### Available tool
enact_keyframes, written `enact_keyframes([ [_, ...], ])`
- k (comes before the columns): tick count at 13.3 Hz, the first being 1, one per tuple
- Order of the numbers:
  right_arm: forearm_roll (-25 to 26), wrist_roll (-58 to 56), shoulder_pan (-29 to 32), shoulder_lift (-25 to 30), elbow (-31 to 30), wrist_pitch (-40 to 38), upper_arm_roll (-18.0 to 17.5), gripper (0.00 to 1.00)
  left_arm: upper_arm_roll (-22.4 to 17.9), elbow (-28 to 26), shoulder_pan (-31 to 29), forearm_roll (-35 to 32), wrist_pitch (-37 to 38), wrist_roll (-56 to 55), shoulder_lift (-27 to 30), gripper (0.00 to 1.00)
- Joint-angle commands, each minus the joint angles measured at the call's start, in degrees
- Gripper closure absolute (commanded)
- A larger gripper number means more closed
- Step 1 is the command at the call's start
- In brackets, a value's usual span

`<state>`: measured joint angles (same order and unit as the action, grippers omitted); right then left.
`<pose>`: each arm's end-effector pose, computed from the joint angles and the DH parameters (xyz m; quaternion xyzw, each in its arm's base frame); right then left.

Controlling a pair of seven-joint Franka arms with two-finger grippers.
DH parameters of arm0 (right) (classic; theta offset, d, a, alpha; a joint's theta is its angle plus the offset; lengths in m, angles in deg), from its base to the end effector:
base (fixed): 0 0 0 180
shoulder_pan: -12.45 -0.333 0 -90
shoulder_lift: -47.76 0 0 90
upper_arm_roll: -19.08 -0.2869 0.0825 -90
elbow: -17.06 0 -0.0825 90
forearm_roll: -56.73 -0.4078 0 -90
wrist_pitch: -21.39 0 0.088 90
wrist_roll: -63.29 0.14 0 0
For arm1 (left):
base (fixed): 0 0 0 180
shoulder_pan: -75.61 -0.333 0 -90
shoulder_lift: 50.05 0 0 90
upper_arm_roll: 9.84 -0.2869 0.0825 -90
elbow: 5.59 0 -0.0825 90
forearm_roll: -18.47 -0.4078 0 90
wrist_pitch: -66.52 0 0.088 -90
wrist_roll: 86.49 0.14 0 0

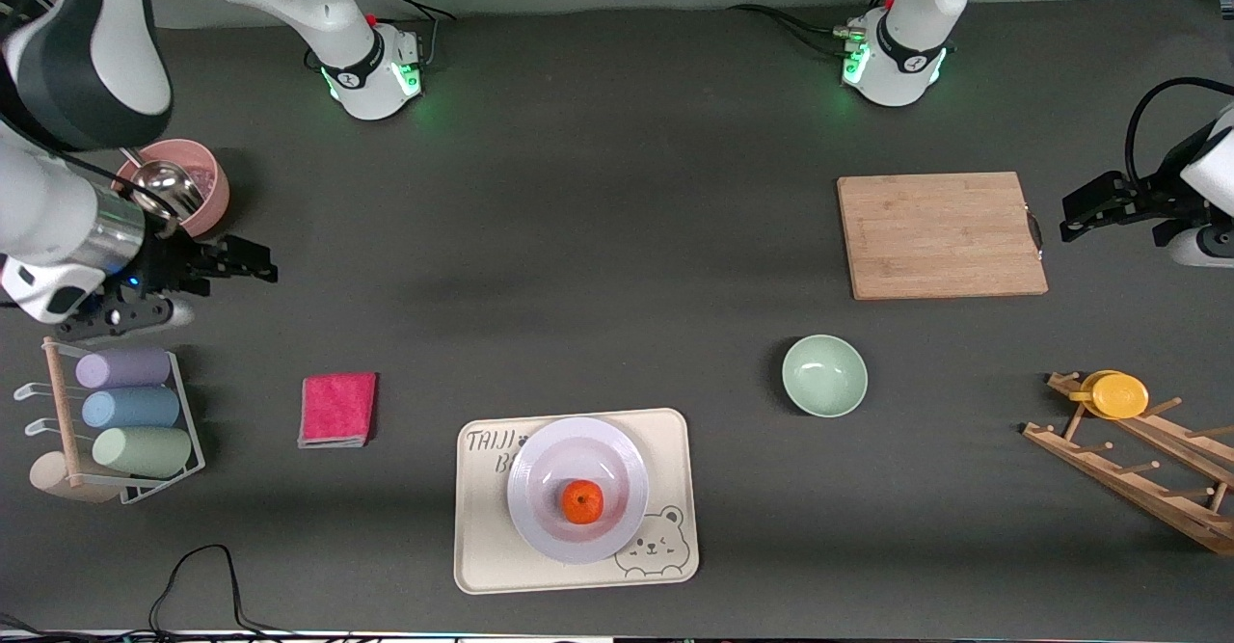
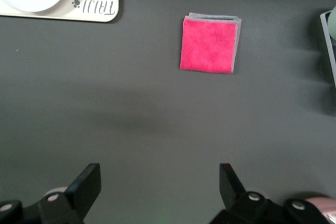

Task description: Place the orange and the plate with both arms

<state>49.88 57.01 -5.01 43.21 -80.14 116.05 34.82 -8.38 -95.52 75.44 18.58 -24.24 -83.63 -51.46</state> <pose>0.5901 0.0368 0.4627 -0.9952 -0.0609 0.0582 0.0507 0.5856 -0.0133 0.5498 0.9993 -0.0362 -0.0050 0.0013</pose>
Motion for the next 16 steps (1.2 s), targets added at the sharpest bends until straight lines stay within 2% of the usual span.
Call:
enact_keyframes([
  [1, 1.67, 3.55, -0.56, 2.35, -0.37, -5.17, 0.34, 0.00, 0.21, -0.86, -0.19, -0.20, -0.91, 0.48, 0.79, 0.00],
  [3, 2.11, 8.99, -0.11, 1.82, 0.34, -5.97, 0.52, 0.00, 0.21, -0.86, -0.19, -0.20, -0.91, 0.48, 0.79, 0.00],
  [7, 5.27, 9.10, -0.90, 4.10, 0.00, -5.98, 0.34, 0.00, 0.21, -0.86, -0.19, -0.20, -0.91, 0.48, 0.79, 0.00],
  [9, 9.04, 8.92, -1.95, 7.17, -3.15, -4.93, 0.25, 0.00, 0.21, -0.86, -0.19, -0.20, -0.91, 0.48, 0.79, 0.00],
  [10, 9.14, 8.92, -1.09, 9.19, -5.09, -3.79, 0.17, 0.00, 0.21, -0.86, -0.19, -0.20, -0.91, 0.48, 0.79, 0.00],
  [11, 8.62, 8.92, 3.44, 11.12, -7.19, -3.00, -2.10, 0.00, 0.21, -0.86, -0.19, -0.03, -0.83, 0.48, 0.79, 0.00],
  [12, 8.44, 8.92, 8.45, 13.40, -9.74, -2.47, -8.73, 0.00, 0.21, -0.86, -0.10, -0.03, -0.91, 0.48, 0.79, 0.00],
  [14, 5.21, 8.75, 16.91, 17.97, -16.06, 2.18, -16.76, 0.00, 0.21, -0.86, -0.19, -0.03, -0.91, 0.48, 0.79, 0.00],
  [16, 2.64, 7.70, 15.90, 18.09, -16.53, 2.55, -17.68, 0.00, 0.21, -0.86, -0.19, -0.03, -0.91, 0.48, 0.79, 0.00],
])
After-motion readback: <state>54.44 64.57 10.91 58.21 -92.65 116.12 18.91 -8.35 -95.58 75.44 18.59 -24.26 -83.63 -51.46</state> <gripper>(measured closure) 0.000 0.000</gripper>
